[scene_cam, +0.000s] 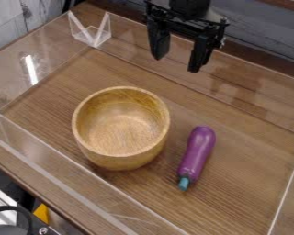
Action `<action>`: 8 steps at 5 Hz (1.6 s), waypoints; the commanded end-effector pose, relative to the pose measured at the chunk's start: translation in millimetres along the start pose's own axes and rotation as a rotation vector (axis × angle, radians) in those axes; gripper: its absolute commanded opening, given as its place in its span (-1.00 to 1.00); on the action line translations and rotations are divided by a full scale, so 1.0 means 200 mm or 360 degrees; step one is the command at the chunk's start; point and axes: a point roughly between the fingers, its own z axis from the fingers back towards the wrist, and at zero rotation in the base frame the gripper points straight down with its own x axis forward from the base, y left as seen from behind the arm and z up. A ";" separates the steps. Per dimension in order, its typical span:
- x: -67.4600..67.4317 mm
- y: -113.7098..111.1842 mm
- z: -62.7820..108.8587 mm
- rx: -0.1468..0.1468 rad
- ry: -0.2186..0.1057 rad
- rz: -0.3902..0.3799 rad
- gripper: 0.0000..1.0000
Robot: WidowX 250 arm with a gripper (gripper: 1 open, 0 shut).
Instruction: Put the purple eggplant in the brown bowl
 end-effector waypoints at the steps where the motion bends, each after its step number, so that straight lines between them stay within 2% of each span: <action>1: 0.05 0.01 -0.03 0.0002 -0.0025 -0.0007 1.00; 2: 0.11 0.02 -0.06 0.0009 -0.0068 -0.0015 1.00; 4: 0.17 0.07 -0.03 -0.0014 -0.0154 0.0050 1.00; 5: 0.18 0.08 -0.02 -0.0027 -0.0177 0.0011 1.00; 8: 0.13 0.08 0.02 -0.0072 -0.0214 -0.0110 1.00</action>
